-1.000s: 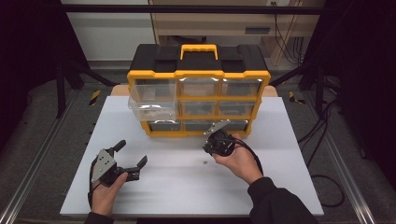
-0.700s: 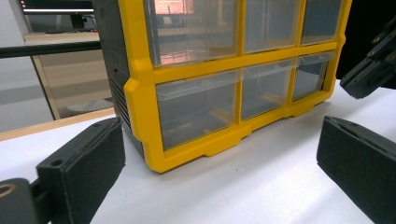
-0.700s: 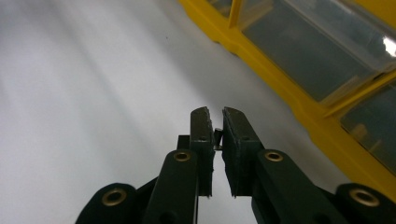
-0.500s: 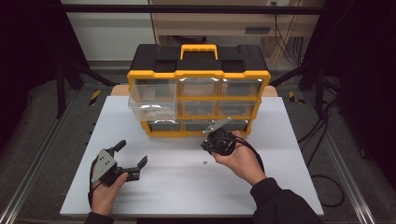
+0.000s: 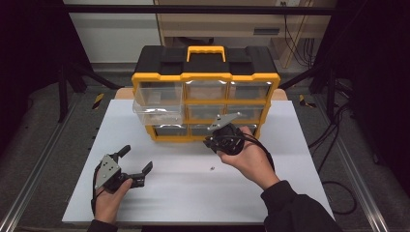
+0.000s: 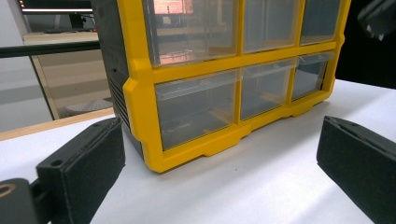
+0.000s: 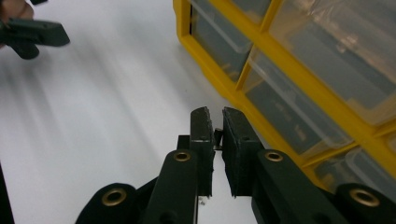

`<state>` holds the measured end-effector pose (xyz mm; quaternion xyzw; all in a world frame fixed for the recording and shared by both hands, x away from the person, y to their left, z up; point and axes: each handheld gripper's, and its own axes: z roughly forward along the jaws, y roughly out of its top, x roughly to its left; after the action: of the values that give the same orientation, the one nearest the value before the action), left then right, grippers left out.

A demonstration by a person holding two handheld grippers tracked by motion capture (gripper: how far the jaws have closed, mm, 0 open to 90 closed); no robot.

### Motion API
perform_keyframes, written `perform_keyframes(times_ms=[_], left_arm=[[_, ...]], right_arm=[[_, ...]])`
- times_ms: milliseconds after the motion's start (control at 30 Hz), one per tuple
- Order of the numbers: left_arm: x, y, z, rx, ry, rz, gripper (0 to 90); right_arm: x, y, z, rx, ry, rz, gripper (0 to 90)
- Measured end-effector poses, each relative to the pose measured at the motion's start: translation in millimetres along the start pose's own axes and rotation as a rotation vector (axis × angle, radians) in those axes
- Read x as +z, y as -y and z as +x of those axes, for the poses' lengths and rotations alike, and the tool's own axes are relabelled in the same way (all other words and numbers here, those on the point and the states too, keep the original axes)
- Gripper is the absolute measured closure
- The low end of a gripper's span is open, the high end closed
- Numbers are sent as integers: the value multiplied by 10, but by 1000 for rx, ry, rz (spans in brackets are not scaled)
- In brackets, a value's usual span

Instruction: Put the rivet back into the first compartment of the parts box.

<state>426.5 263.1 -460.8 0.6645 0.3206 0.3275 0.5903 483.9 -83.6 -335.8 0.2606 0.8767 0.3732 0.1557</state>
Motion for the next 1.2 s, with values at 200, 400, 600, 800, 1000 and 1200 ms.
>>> perform_keyframes(times_ms=[200, 400, 600, 800, 1000, 1200], left_arm=[[1, 0, -1, 0, 1, 0, 10], [3, 1, -4, 0, 3, 0, 10], [6, 3, -5, 1, 3, 1, 10], [5, 3, -5, 0, 3, 1, 10], [5, 3, -4, 0, 4, 1, 10], [5, 2, -5, 0, 4, 0, 10]], right_arm=[[-148, -138, -1, -5, 9, -38, 826], [-282, -286, 10, -13, 15, -73, 826], [-417, -452, 21, -19, 20, -103, 826], [-489, -612, 35, -35, 30, -140, 826], [-548, -758, 52, -48, 33, -167, 826], [-617, -868, 63, -50, 42, -187, 826]])
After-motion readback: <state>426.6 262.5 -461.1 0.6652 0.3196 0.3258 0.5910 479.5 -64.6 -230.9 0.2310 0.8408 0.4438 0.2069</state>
